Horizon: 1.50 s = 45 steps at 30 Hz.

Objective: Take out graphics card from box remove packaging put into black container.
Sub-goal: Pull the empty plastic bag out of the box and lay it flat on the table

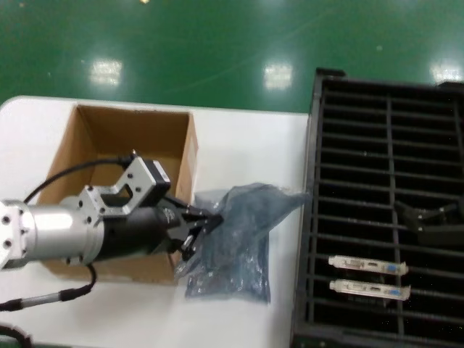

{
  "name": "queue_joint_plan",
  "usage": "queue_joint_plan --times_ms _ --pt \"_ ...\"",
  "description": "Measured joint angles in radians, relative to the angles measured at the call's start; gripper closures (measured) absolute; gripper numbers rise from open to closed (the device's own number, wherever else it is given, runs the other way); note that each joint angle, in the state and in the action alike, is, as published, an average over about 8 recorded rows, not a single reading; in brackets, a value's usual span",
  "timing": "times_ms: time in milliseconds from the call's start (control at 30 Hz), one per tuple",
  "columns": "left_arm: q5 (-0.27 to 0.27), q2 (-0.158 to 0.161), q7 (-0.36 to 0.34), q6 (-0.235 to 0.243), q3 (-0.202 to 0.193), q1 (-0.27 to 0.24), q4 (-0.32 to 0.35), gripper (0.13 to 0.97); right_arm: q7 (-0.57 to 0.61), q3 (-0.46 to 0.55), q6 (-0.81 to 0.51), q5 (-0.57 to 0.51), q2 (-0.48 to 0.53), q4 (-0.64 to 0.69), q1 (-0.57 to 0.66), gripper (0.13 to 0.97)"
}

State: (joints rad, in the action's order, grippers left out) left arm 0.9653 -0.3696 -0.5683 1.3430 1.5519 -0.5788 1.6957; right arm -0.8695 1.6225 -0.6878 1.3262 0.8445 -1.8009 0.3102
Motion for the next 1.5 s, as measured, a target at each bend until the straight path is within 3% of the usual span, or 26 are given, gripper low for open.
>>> queue_joint_plan --times_ms 100,267,500,700,1000,1233,1367,1500 --pt "-0.065 0.044 -0.123 0.031 0.003 -0.028 -0.059 0.958 0.0 0.0 0.0 0.0 0.0 0.0 0.0 0.129" --pt "-0.108 0.082 -0.251 -0.007 0.035 -0.073 -0.15 0.958 0.0 0.0 0.0 0.0 0.0 0.0 0.0 0.129" --pt "-0.134 0.116 -0.304 -0.1 0.069 -0.134 -0.275 0.952 0.0 0.0 0.0 0.0 0.0 0.0 0.0 0.129" --pt "-0.145 0.126 -0.318 -0.153 0.092 -0.167 -0.346 0.941 0.0 0.0 0.0 0.0 0.0 0.0 0.0 0.129" --pt "-0.133 0.094 -0.326 -0.199 0.093 -0.182 -0.387 0.861 0.0 0.0 0.0 0.0 0.0 0.0 0.0 0.129" --pt "-0.122 0.06 -0.313 -0.24 0.083 -0.19 -0.391 0.733 0.0 0.0 0.0 0.0 0.0 0.0 0.0 0.129" --pt "-0.131 0.025 -0.264 -0.283 0.079 -0.191 -0.35 0.663 0.0 0.0 0.0 0.0 0.0 0.0 0.0 0.129" --pt "-0.179 -0.02 -0.174 -0.357 0.069 -0.172 -0.256 0.558 0.0 0.0 0.0 0.0 0.0 0.0 0.0 0.129"
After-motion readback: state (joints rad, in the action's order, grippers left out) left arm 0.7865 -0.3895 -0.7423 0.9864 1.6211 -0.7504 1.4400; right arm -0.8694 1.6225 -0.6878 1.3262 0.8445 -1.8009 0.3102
